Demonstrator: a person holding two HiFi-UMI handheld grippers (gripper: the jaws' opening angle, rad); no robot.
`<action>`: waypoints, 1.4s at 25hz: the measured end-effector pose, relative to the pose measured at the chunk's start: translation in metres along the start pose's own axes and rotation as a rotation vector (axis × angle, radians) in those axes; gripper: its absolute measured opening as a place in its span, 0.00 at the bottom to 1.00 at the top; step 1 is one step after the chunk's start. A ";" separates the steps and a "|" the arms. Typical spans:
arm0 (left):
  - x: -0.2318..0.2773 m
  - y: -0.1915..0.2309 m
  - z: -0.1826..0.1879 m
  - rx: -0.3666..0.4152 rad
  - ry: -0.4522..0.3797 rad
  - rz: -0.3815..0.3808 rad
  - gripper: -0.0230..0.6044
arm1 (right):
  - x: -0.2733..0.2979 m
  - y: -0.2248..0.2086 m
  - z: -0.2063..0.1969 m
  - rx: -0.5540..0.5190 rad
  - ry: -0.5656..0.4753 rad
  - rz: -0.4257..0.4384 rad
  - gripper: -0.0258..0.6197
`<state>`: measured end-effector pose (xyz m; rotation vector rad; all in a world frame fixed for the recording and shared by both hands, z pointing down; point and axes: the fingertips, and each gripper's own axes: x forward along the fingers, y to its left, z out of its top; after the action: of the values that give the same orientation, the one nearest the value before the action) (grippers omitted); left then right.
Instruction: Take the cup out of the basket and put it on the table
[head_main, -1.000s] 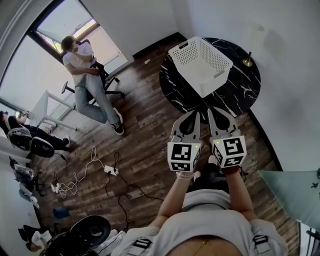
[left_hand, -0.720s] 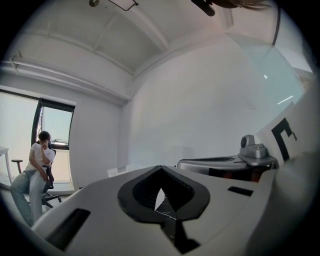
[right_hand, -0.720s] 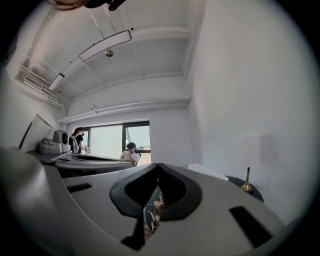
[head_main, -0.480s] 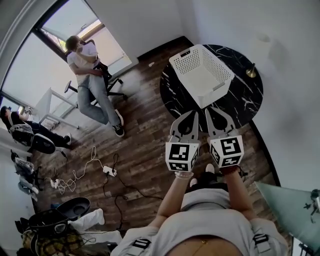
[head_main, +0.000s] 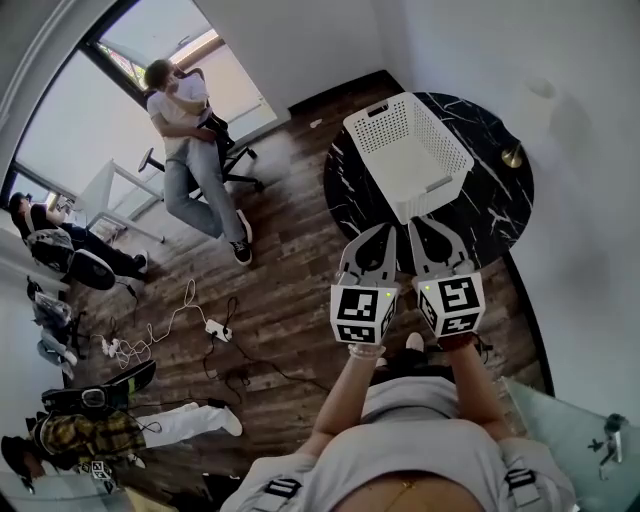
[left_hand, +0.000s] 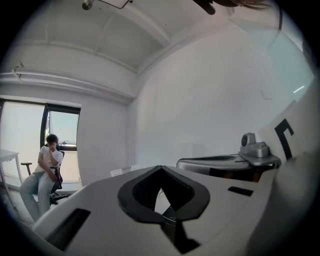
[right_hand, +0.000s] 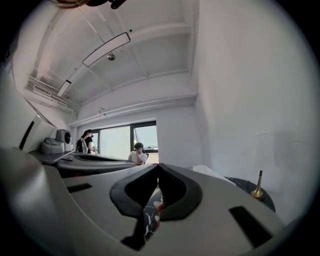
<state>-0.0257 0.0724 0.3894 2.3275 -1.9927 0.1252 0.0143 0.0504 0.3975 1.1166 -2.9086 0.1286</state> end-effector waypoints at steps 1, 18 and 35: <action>0.001 -0.001 0.000 0.000 0.002 0.006 0.05 | 0.000 -0.002 0.000 0.000 0.002 0.004 0.05; 0.037 -0.028 0.001 0.020 0.013 -0.029 0.05 | -0.006 -0.045 0.001 0.014 -0.008 -0.035 0.05; 0.104 -0.013 0.005 0.011 0.019 -0.149 0.05 | 0.038 -0.088 -0.001 0.031 0.010 -0.149 0.05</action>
<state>0.0032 -0.0279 0.3957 2.4612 -1.8063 0.1481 0.0447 -0.0400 0.4059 1.3272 -2.8110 0.1755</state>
